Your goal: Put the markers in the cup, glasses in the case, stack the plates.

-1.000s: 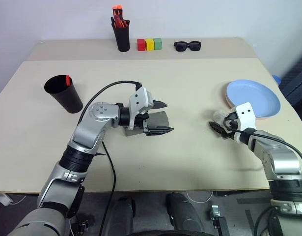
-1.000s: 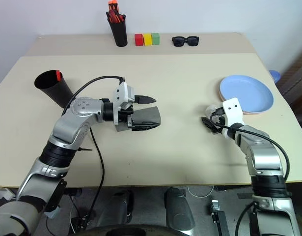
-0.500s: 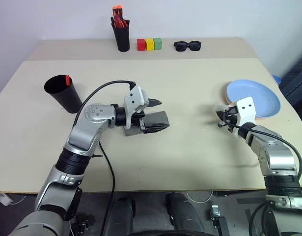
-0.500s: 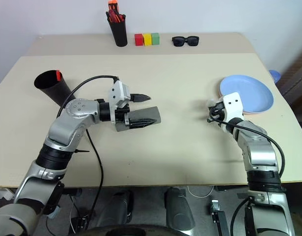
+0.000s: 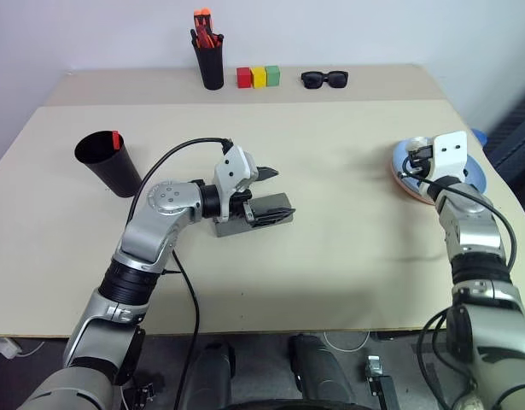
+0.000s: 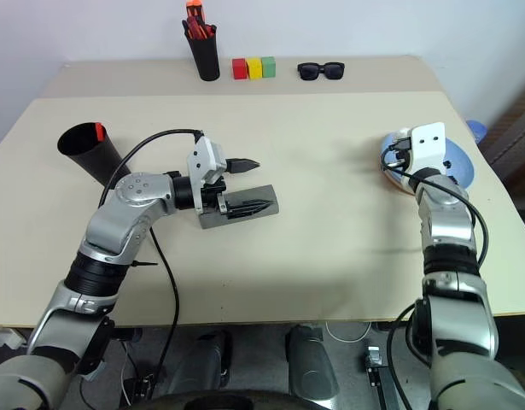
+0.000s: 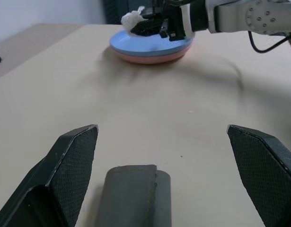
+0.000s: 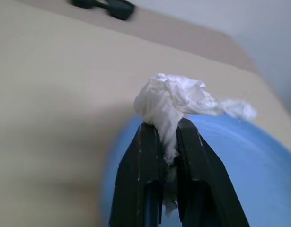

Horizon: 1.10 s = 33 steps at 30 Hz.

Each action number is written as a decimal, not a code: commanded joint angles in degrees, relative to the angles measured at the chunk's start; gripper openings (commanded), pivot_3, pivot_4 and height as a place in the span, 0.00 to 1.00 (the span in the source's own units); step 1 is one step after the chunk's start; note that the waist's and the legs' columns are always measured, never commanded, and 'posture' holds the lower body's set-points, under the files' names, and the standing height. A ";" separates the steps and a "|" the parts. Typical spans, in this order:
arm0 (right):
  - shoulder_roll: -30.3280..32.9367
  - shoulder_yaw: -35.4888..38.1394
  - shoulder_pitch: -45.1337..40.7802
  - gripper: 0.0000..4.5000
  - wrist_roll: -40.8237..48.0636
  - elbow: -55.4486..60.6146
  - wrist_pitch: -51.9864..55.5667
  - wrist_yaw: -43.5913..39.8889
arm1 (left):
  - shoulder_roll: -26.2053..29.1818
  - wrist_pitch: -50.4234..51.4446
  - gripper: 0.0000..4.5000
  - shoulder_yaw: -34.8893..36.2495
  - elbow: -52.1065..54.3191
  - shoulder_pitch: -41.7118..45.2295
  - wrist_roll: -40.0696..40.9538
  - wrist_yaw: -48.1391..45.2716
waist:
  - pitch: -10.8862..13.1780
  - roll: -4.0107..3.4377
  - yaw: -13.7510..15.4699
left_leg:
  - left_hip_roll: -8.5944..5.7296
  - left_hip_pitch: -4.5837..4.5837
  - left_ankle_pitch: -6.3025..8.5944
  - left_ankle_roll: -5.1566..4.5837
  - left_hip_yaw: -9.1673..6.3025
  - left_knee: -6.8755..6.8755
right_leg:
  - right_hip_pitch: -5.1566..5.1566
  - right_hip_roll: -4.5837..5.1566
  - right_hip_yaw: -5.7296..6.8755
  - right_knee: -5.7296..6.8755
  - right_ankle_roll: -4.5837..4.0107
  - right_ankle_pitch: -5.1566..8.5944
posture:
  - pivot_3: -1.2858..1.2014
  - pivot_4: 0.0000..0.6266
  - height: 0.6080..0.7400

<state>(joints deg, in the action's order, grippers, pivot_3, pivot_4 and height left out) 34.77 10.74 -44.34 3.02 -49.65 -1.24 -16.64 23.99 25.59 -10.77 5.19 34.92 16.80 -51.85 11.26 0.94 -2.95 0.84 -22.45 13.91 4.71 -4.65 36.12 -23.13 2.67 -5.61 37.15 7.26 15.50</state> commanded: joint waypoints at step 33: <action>-3.63 12.17 61.50 0.83 26.54 66.90 1.63 -22.16 | 3.66 -14.24 1.00 30.38 21.51 -45.59 12.70 8.59 | -0.03 0.04 0.44 | 0.05 0.12 0.02 -0.01 0.05 0.13 | 0.22 0.02 -0.04 -0.15 -0.37 0.22 | 0.52 0.24 1.00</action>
<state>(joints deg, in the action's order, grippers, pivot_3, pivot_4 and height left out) 31.29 20.84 16.46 28.29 14.30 0.82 -38.16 26.72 12.31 16.96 23.87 -10.34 27.13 -42.86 11.23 0.98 -2.51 0.90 -22.31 13.93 4.70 -4.60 36.25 -22.88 2.69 -5.66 36.99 6.87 15.72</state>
